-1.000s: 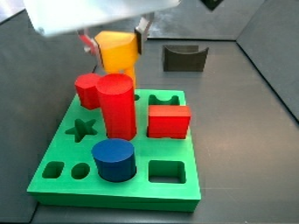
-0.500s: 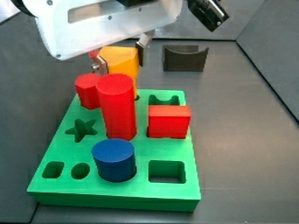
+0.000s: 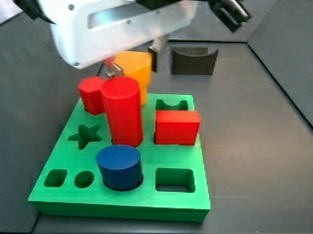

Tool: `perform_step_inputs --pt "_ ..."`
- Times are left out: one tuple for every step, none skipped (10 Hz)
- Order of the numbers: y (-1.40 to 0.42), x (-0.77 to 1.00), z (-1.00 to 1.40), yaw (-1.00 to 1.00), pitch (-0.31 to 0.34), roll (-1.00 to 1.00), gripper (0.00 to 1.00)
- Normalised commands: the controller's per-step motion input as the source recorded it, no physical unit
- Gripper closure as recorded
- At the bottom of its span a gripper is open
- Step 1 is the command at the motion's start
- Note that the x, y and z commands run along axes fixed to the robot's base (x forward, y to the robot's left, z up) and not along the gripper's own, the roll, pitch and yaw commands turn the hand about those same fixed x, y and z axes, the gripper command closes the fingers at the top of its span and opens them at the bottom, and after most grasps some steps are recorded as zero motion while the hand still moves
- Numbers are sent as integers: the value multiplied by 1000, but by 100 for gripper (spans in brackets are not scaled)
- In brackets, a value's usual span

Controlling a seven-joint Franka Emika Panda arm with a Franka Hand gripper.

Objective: Pick up the 3 prong object. Move up. Rotate the 3 prong object. Place the 3 prong object on the fixture. Regrasp the 3 prong object. Move to above the board. Insert the 3 prong object.
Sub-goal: Insert the 3 prong object.

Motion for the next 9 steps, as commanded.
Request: perform_step_inputs --pt "66 0 -329 0 0 -99 100" --pt "146 0 -414 71 0 -150 100" --pt "363 -149 -506 26 0 -311 100" --pt "460 -340 -377 49 0 -277 100" --pt "343 -271 -340 109 0 -231 100" --pt "280 -231 -306 146 -10 -156 100" --pt "0 -177 -140 69 -36 -119 100" --pt "0 26 0 0 21 0 100" --pt "0 0 0 0 0 0 100"
